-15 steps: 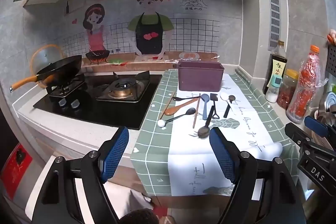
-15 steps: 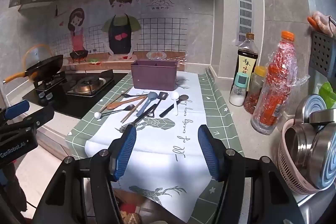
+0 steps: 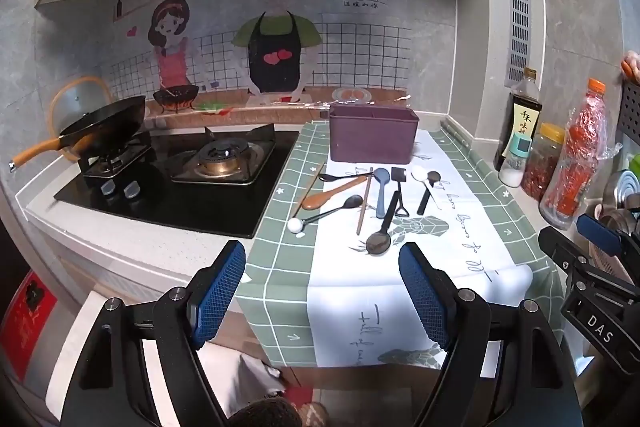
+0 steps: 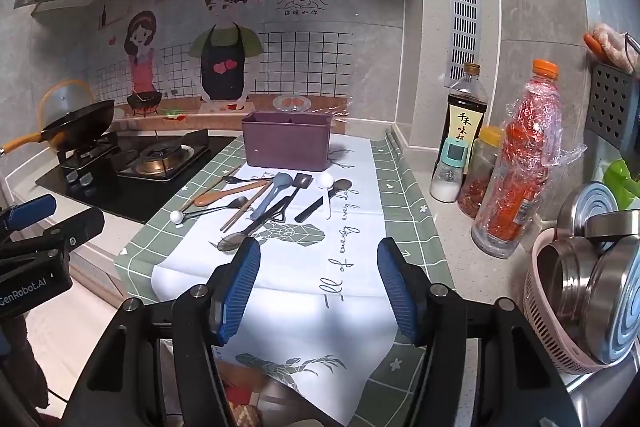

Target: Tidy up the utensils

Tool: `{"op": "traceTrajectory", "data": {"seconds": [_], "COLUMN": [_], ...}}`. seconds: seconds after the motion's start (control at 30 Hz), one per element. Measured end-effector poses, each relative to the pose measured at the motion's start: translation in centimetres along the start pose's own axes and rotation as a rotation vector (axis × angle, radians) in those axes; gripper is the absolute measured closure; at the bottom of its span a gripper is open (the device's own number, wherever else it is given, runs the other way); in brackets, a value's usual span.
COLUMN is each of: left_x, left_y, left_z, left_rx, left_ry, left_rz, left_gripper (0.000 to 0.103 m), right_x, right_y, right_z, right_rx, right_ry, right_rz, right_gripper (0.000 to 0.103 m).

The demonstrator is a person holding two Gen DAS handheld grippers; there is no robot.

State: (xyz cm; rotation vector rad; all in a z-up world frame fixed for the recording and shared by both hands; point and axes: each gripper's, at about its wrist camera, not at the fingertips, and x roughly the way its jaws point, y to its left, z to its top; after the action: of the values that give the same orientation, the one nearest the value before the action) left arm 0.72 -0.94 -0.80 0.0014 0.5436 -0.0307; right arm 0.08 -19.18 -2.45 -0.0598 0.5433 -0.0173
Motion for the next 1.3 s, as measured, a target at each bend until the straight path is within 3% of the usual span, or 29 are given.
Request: {"op": "traceTrajectory", "data": {"seconds": [1.3], "left_x": [0.0], "left_y": [0.3], "left_z": [-0.8], "left_rx": [0.005], "left_ry": [0.023], "left_rz": [-0.013], "left_gripper": [0.024], "right_x": [-0.3], "right_y": [0.0], "right_z": [0.1], "right_rx": [0.002], "right_ry": [-0.008], "right_rz": [-0.010], "right_gripper": [0.046]}}
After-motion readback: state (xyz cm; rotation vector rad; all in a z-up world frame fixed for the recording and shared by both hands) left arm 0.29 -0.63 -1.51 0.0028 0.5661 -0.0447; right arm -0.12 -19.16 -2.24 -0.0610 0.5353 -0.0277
